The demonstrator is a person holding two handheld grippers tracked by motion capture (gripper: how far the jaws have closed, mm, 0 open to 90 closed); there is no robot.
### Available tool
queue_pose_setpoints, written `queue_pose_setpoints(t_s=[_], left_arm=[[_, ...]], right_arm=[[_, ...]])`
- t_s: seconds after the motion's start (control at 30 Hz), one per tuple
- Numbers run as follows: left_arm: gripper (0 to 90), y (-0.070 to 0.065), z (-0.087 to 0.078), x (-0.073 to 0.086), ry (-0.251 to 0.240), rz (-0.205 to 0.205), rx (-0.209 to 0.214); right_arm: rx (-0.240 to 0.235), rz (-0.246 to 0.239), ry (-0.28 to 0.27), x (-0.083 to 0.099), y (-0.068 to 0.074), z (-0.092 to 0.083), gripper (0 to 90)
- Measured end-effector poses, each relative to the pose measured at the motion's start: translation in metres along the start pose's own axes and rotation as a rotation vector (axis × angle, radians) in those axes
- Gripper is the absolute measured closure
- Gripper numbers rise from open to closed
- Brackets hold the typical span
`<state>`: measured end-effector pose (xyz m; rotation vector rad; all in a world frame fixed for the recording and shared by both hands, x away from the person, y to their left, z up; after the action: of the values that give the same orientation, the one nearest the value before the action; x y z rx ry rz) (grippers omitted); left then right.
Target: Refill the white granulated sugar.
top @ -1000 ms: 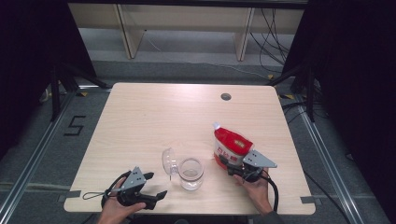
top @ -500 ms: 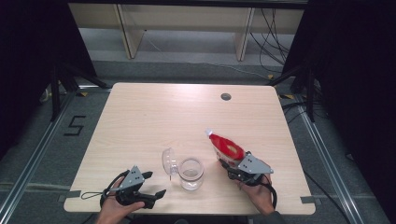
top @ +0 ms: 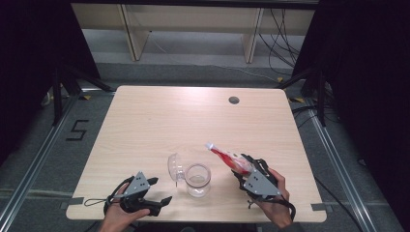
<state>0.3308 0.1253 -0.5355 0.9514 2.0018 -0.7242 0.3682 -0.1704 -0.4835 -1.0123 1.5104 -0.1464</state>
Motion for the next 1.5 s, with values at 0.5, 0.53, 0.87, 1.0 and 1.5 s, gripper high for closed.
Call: queue_pose_setpoints(t_s=[0.5, 0.53, 0.87, 1.0, 1.5], left_arm=[[16.9, 0.002, -0.001, 0.0, -0.014, -0.03, -0.017], [16.8, 0.003, -0.002, 0.001, -0.004, -0.017, -0.021], [16.5, 0.003, 0.0, 0.001, -0.011, -0.014, -0.017], [16.5, 0.003, 0.0, 0.0, -0.013, -0.011, -0.021], [16.3, 0.003, 0.002, 0.002, 0.003, -0.008, -0.021]], right_arm=[[0.027, -0.299, 0.073, -0.008, 0.016, -0.024, 45.1], [0.029, -0.359, 0.063, -0.01, 0.016, -0.025, 45.2], [0.063, -0.531, 0.117, -0.009, 0.024, -0.035, 45.3], [0.07, -0.589, 0.136, -0.008, 0.027, -0.035, 45.4], [0.133, -0.823, 0.192, -0.01, 0.022, -0.031, 45.8]])
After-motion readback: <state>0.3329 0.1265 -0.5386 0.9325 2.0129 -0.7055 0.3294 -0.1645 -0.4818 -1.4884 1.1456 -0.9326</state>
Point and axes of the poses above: each handheld gripper's, and its own axes: z roughly forward along the jaws, x roughly out of its underside, y roughly to its left, the point moved 7 cm from there along z, roughly forward along the jaws, and after that the axes turned 7 degrees about x, right-handed, at the moved point
